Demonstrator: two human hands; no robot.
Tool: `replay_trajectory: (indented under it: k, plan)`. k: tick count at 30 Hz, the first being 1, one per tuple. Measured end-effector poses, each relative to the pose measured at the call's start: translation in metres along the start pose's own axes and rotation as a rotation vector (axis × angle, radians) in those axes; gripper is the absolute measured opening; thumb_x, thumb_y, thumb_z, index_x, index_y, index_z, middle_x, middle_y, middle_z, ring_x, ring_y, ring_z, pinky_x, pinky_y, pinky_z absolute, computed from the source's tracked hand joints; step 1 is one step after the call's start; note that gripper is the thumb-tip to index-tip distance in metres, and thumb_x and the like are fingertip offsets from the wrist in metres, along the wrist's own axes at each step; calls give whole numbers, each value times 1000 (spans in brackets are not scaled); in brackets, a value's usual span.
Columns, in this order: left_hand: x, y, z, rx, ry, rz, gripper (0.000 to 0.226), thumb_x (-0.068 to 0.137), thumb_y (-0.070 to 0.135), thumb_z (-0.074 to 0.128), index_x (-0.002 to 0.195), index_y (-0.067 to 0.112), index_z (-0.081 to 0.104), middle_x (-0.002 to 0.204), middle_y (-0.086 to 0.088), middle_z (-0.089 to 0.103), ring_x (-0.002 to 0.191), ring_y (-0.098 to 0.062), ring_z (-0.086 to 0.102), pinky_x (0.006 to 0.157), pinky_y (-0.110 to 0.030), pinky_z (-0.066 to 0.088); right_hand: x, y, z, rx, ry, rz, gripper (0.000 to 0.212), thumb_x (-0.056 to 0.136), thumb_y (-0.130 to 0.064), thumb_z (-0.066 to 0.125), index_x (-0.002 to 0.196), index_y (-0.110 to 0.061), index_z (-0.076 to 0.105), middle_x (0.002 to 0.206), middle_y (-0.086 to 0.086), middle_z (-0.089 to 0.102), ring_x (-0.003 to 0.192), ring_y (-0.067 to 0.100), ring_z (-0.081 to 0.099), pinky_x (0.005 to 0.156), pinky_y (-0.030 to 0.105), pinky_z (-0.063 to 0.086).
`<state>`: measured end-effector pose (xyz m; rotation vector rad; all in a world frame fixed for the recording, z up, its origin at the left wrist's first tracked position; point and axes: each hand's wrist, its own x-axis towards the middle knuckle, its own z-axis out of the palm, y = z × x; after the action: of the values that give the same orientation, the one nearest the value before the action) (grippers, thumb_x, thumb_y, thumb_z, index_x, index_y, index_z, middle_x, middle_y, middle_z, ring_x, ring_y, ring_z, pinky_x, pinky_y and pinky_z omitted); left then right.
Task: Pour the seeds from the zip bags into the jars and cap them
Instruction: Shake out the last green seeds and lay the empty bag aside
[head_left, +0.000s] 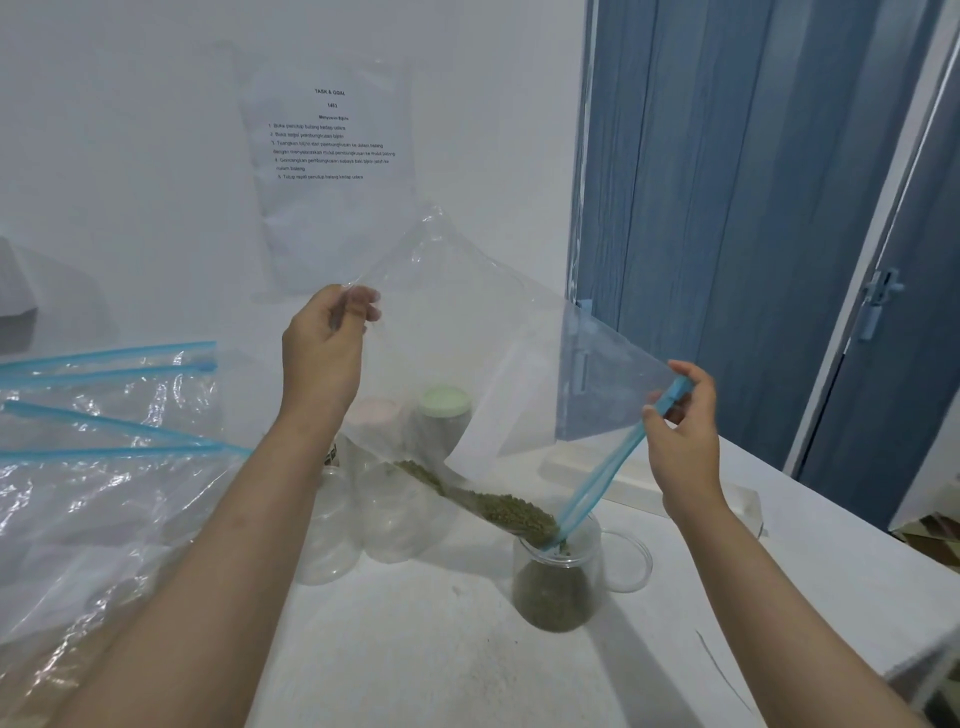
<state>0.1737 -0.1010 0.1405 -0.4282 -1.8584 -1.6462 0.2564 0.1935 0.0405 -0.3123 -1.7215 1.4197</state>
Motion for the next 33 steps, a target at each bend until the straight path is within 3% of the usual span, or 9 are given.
replay_trajectory:
  k: [8, 11, 13, 19, 22, 26, 30, 33]
  plan:
    - [2, 2, 0, 23, -9, 9, 22, 103, 22, 50, 91, 29, 67, 80, 14, 65, 71, 10, 56, 75, -14, 44, 0, 2, -5, -22, 23, 0, 48, 99, 0, 52, 130, -36, 43, 102, -19, 52, 93, 8, 55, 79, 21, 47]
    - [2, 5, -1, 19, -21, 9, 19, 103, 22, 50, 95, 24, 68, 81, 13, 65, 70, 10, 56, 70, -19, 46, -2, 4, -4, -46, 29, -17, 55, 97, 0, 52, 121, -49, 44, 105, -19, 51, 100, 9, 56, 82, 25, 49]
    - [3, 6, -1, -2, -39, 20, 19, 102, 18, 51, 96, 22, 69, 80, 12, 65, 71, 8, 57, 74, -16, 45, -4, 5, -4, -74, 32, -34, 62, 95, 1, 53, 113, -58, 43, 109, -16, 51, 106, 14, 56, 87, 30, 52]
    - [1, 7, 2, 10, -87, 36, 20, 100, 12, 51, 97, 19, 69, 81, 12, 65, 74, 9, 58, 73, -16, 45, 0, 0, -10, -253, 2, -105, 35, 93, -9, 61, 121, -29, 57, 124, -7, 41, 114, 11, 42, 105, 38, 41]
    - [-1, 9, 4, 27, -89, 21, 20, 101, 15, 50, 99, 20, 70, 82, 13, 66, 75, 11, 58, 58, -24, 42, 4, -7, -11, -393, -5, -128, 34, 91, -16, 64, 123, -27, 61, 130, 0, 47, 119, 19, 41, 107, 45, 35]
    - [-1, 11, 6, 18, -92, 33, 20, 101, 16, 51, 96, 22, 69, 82, 14, 66, 75, 11, 58, 65, -22, 44, 10, -26, -7, -502, -79, -158, 31, 95, -28, 60, 126, -27, 61, 133, -1, 54, 128, 25, 41, 103, 41, 29]
    - [-1, 12, 8, 33, -90, 35, 20, 101, 18, 51, 95, 23, 69, 81, 15, 66, 75, 11, 58, 58, -23, 41, 21, -50, 3, -531, -180, -259, 24, 98, -39, 55, 118, -28, 63, 123, -12, 62, 125, 19, 48, 104, 40, 28]
    - [0, 10, 9, 35, -90, 38, 20, 100, 17, 51, 94, 24, 69, 79, 16, 66, 76, 10, 58, 67, -25, 45, 22, -65, 13, -378, -247, -318, 17, 99, -36, 57, 111, -27, 65, 108, -13, 67, 109, 12, 60, 102, 40, 43]
